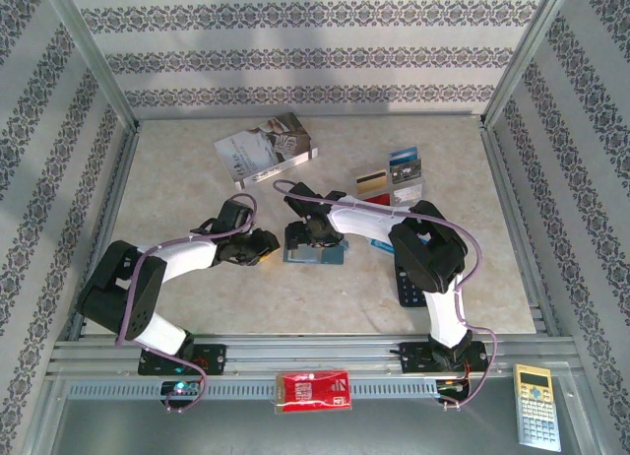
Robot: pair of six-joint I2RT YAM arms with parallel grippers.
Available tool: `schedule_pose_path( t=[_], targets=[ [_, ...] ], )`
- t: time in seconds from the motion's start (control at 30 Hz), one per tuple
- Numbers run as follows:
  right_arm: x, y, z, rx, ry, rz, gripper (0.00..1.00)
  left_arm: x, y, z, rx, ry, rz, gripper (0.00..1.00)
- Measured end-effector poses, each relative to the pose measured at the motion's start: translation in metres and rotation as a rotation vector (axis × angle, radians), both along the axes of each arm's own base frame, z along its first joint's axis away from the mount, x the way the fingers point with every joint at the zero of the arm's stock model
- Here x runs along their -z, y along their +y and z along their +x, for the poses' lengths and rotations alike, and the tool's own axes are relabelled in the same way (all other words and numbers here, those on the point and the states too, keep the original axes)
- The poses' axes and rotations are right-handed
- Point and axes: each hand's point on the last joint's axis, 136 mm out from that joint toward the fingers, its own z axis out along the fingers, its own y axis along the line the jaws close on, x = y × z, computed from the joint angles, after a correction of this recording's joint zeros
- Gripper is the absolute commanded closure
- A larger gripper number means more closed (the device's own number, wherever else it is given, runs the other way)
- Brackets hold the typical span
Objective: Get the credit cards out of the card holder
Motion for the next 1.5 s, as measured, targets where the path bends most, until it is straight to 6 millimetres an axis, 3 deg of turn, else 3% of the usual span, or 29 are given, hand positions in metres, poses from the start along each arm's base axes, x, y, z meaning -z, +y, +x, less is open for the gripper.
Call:
schedule_pose_path(
  t=[0.37,0.63,0.9,1.03,1.5],
  targets=[
    [0.000,-0.004,0.001,0.009,-0.005,0.001,0.43,-0.005,-0.003,0.005,0.011,-0.012,-0.008,0.70],
    [-0.001,-0.005,0.001,0.012,0.000,0.038,0.44,-0.021,-0.023,0.008,0.076,-0.042,-0.085,0.83],
    [-0.001,-0.005,0.002,0.017,0.013,0.072,0.44,-0.020,-0.049,0.005,0.131,-0.042,-0.164,0.93],
    [-0.001,-0.006,0.002,0.019,0.020,0.076,0.45,-0.018,-0.051,0.005,0.104,-0.044,-0.201,0.98],
    [-0.001,-0.007,0.002,0.016,0.019,0.076,0.46,-0.005,-0.056,0.000,0.028,-0.020,-0.257,1.00]
  ],
)
